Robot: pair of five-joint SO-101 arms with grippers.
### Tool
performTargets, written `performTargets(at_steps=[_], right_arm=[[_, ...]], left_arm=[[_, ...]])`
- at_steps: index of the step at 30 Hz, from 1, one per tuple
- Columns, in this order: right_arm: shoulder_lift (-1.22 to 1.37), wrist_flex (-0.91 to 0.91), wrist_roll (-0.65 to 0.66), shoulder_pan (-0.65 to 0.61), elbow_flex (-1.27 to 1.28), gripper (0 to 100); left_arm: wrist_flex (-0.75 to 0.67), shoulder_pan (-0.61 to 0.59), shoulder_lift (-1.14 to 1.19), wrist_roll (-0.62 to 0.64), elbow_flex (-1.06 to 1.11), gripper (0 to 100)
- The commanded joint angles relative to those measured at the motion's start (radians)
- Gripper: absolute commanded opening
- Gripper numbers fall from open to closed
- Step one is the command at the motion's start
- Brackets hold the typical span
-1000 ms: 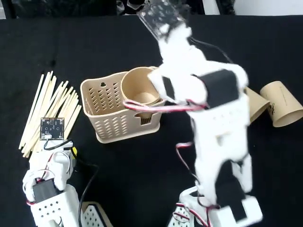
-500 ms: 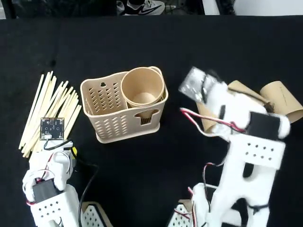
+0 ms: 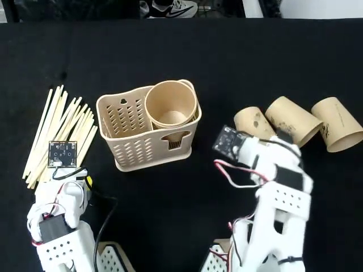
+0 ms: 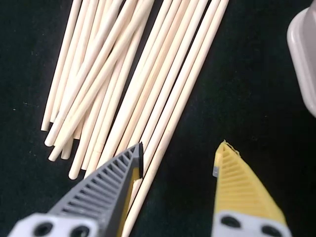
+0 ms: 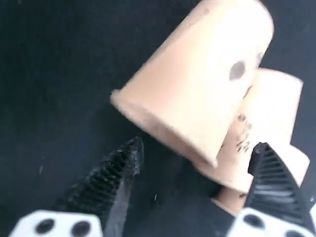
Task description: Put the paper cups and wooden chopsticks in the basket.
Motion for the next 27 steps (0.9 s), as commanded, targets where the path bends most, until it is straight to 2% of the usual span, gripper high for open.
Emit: performTargets(at_steps=[1,5,12,20,27], right_arm=[[-0.012,-0.253,-0.106,-0.034,0.059,34.2],[-0.007,-0.399,-0.143,-0.044,0.134,32.1],[-0.013,-0.436,-0.155,-0.044,0.165,2.0],[-0.015,-0.388,-0.350,-0.040,0.070,1.2],[-0.015,-0.023,-0.552,-0.041,-0.191,1.2]], left_arm=[[0.002,-0.010,-0.006,-0.008,0.005,25],[0.002,-0.010,-0.006,-0.008,0.005,25],[0.002,-0.010,-0.006,-0.008,0.005,25],[0.002,-0.010,-0.006,-0.008,0.005,25],[0.002,-0.010,-0.006,-0.008,0.005,25]])
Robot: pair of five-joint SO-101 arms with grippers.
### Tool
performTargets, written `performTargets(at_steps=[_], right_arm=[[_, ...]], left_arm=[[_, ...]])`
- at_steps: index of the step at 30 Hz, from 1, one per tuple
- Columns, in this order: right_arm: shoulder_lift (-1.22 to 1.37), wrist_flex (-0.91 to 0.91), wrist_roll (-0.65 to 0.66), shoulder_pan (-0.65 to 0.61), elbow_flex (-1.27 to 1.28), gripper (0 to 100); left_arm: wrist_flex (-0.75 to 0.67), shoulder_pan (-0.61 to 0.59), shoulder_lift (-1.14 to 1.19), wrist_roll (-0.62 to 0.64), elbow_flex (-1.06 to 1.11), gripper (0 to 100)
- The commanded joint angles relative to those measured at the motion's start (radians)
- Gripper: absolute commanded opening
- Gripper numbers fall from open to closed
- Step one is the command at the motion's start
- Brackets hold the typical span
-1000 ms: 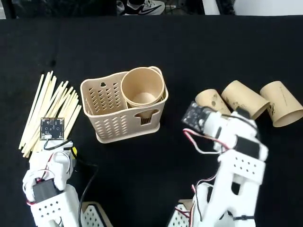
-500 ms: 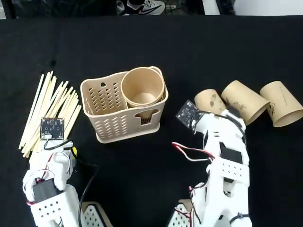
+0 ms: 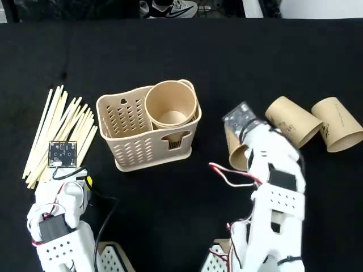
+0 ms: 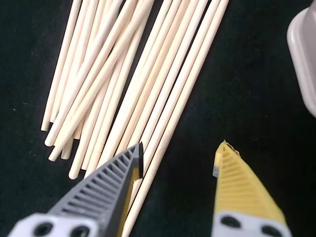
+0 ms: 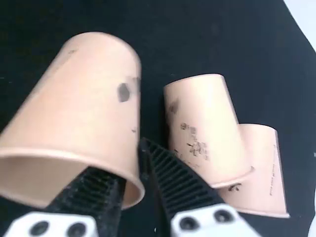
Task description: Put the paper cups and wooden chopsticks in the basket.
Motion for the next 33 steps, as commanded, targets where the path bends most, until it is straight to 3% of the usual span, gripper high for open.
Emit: performTargets(at_steps=[1,10,17,21,26,30,33], right_arm=[[-0.012,0.183,-0.114,-0.012,-0.199,1.2],[-0.004,0.709,-0.368,-0.018,-0.671,1.2],[-0.002,0.904,-0.517,-0.032,-1.012,1.2],[-0.002,0.959,-0.678,-0.153,-1.158,1.2],[0.030,0.962,-0.855,-0.399,-1.323,1.2],[0.150,0.968,-0.898,-0.577,-1.458,1.2],[0.285,0.970,-0.913,-0.635,-1.529,1.2]], left_arm=[[0.002,-0.010,-0.006,-0.008,0.005,25],[0.002,-0.010,-0.006,-0.008,0.005,25],[0.003,-0.010,-0.006,-0.008,0.005,25],[0.003,-0.010,-0.006,-0.008,0.005,25],[0.003,-0.010,-0.006,-0.008,0.005,25],[0.003,-0.010,-0.006,-0.008,0.005,25],[0.003,-0.010,-0.006,-0.008,0.005,25]])
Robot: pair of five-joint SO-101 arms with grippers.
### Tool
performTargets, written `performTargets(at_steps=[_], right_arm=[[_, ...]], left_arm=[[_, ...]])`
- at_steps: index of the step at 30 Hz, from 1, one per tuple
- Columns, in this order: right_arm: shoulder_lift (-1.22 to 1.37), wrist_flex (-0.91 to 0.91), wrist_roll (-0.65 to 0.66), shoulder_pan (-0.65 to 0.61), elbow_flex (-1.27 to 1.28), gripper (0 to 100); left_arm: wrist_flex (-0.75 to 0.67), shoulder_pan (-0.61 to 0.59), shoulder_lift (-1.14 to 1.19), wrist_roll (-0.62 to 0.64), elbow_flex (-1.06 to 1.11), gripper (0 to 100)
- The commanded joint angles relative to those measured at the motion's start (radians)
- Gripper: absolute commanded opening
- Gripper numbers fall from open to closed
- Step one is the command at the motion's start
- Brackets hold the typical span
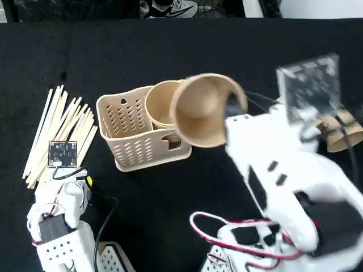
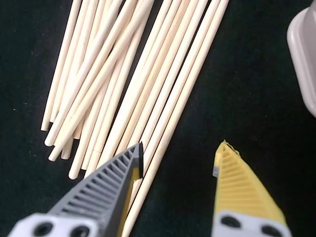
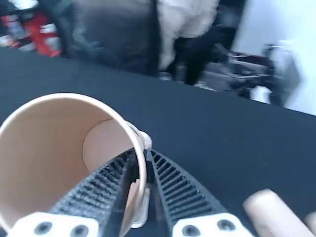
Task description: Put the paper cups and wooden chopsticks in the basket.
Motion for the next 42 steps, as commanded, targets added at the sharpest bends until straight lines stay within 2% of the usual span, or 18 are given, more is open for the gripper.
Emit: performTargets(at_steps=[1,8,16,18,20,23,25,28,32,35,39,42], right_arm=[[0.165,0.003,-0.029,-0.057,-0.110,1.2],[0.455,0.091,-0.029,-0.060,-0.246,1.2],[0.644,0.155,-0.025,-0.057,-0.383,2.1],[0.664,0.163,-0.029,-0.057,-0.389,8.9],[0.668,0.163,-0.020,-0.060,-0.389,21.5],[0.664,0.163,0.078,-0.069,-0.394,40.0],[0.634,0.166,0.104,-0.060,-0.404,41.3],[0.572,0.166,0.135,0.000,-0.406,36.5],[0.463,0.169,0.284,0.109,-0.314,30.1],[0.357,0.164,0.393,0.215,-0.143,29.3],[0.223,0.121,0.336,0.422,0.124,29.3],[0.122,0.006,0.290,0.582,0.374,29.3]], left_arm=[[0.003,-0.010,-0.006,-0.008,0.005,25],[0.003,-0.010,-0.006,-0.008,0.005,25],[0.003,-0.010,-0.006,-0.008,0.005,25],[0.003,-0.010,-0.006,-0.008,0.005,25],[0.003,-0.010,-0.006,-0.008,0.005,25],[0.003,-0.010,-0.006,-0.008,0.005,25],[0.003,-0.010,-0.006,-0.008,0.005,25],[0.003,-0.010,-0.006,-0.008,0.005,25],[0.003,-0.010,-0.006,-0.008,0.005,25],[0.003,-0.010,-0.006,-0.008,0.005,25],[0.003,-0.010,-0.006,-0.008,0.005,25],[0.003,-0.010,-0.006,-0.008,0.005,25]])
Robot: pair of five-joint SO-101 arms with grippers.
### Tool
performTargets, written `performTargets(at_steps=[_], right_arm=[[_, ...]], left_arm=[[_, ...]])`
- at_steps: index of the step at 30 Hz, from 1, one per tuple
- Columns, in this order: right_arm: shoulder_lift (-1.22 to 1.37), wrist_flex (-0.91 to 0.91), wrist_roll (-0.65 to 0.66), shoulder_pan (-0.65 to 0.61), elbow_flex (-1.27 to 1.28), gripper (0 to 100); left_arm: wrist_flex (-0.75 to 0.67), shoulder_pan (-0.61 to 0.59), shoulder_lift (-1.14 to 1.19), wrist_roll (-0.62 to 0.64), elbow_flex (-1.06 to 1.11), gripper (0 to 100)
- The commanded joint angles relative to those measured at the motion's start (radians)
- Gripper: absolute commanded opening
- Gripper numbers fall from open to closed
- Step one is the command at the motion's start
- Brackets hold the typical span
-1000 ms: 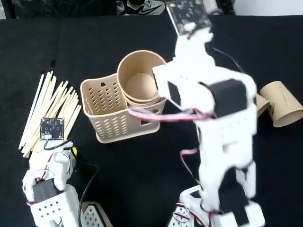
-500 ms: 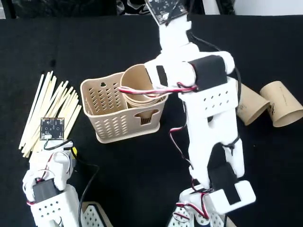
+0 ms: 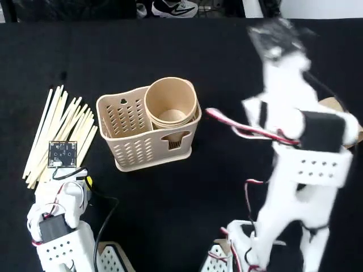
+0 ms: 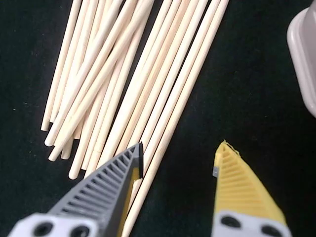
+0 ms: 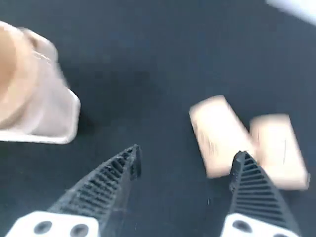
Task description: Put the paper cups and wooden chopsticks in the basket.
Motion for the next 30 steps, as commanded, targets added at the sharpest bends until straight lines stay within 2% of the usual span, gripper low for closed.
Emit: performTargets(at_steps=[1,4,10,17,25,27,30], right_arm=[[-0.133,-0.147,-0.040,0.184,0.298,29.3],[-0.222,-0.336,-0.040,0.259,0.562,29.3],[-0.251,-0.649,-0.049,0.293,0.926,29.3],[-0.076,-0.845,-0.107,0.353,0.946,29.3],[0.157,-1.062,-0.106,0.333,0.917,27.9],[0.188,-1.106,-0.109,0.333,0.915,22.3],[0.208,-1.140,-0.109,0.341,0.918,8.5]], left_arm=[[0.003,-0.010,-0.006,-0.008,0.005,25],[0.003,-0.010,-0.006,-0.008,0.005,25],[0.003,-0.010,-0.006,-0.008,0.005,25],[0.003,-0.010,-0.006,-0.008,0.005,25],[0.003,-0.010,-0.006,-0.008,0.005,25],[0.003,-0.010,-0.006,-0.008,0.005,25],[0.003,-0.010,-0.006,-0.008,0.005,25]])
